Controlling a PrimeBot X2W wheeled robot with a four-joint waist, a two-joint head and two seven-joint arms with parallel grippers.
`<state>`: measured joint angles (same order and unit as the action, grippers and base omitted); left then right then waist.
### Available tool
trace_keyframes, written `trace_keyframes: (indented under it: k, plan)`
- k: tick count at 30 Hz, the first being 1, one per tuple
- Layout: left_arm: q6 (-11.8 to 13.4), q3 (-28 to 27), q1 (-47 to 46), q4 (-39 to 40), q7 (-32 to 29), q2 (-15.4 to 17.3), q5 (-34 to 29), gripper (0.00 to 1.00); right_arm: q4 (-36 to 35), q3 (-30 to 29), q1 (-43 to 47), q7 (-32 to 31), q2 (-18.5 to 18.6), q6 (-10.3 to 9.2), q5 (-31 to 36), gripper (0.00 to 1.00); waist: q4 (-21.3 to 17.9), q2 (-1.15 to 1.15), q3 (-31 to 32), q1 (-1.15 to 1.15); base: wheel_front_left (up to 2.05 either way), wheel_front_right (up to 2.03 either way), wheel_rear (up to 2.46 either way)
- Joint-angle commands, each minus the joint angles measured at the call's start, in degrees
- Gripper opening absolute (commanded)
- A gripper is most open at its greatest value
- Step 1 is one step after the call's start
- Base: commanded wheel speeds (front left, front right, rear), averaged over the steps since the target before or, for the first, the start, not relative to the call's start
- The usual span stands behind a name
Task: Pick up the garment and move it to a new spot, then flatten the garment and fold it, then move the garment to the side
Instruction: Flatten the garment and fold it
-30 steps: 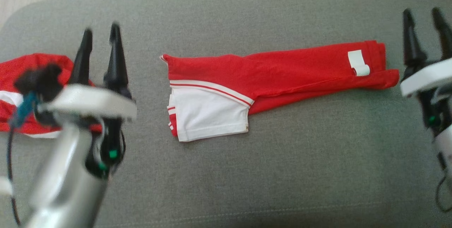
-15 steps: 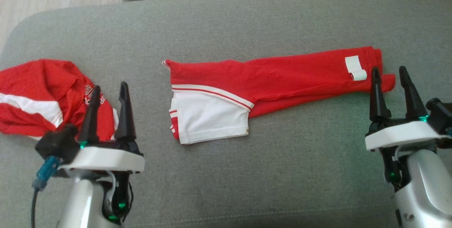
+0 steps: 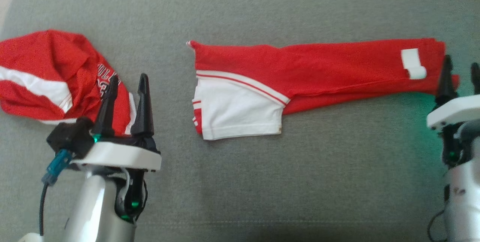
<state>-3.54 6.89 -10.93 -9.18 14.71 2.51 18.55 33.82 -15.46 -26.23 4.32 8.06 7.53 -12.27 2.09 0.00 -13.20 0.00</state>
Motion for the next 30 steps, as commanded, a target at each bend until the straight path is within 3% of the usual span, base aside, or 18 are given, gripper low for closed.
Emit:
trace_keyframes:
  k: [1, 10, 20, 21, 22, 30]
  plan:
    - [-0.2, -1.3, -2.7, 1.7, 0.3, 0.4, 0.4, 1.0, 0.5, -1.3, -3.2, -2.0, 0.3, -0.04, 1.4, 1.0, 2.0, 0.0, -2.4, 0.0, 0.0, 0.0, 0.0]
    - [0.0, -1.5, -4.8, 1.5, 0.3, 0.4, 0.7, 1.0, 10.2, -10.2, -9.4, -8.8, 0.7, -0.04, 8.6, 1.0, 3.4, 0.0, -5.3, 0.0, 0.0, 0.0, 0.0]
    - [0.0, -1.9, -6.3, 1.4, 0.3, 0.4, 0.2, 1.0, 14.7, -11.5, -12.2, -9.1, -0.5, -0.04, 11.3, 0.98, 2.4, 0.0, -6.8, 0.0, 0.0, 0.0, 0.0]
    - [-0.1, -1.9, -6.4, 1.3, 0.3, 0.4, 0.1, 1.0, 15.0, -11.3, -12.4, -9.0, -0.6, -0.04, 11.2, 0.11, 2.2, 0.0, -6.9, 0.0, 0.0, 0.0, 0.0]
    - [-0.1, -1.9, -6.5, 1.3, 0.3, 0.4, 0.1, 1.0, 15.3, -11.2, -12.4, -8.9, -0.6, -0.04, 10.9, 0.0, 2.1, 0.0, -6.8, 0.0, 0.0, 0.0, 0.0]
    - [-0.3, -2.4, -6.3, 1.0, 0.3, 0.4, -0.5, 1.0, 16.5, -15.1, -12.1, -6.2, 2.5, -0.04, 10.2, 0.0, 1.0, 0.0, -5.9, 0.0, 0.0, 0.0, 0.0]
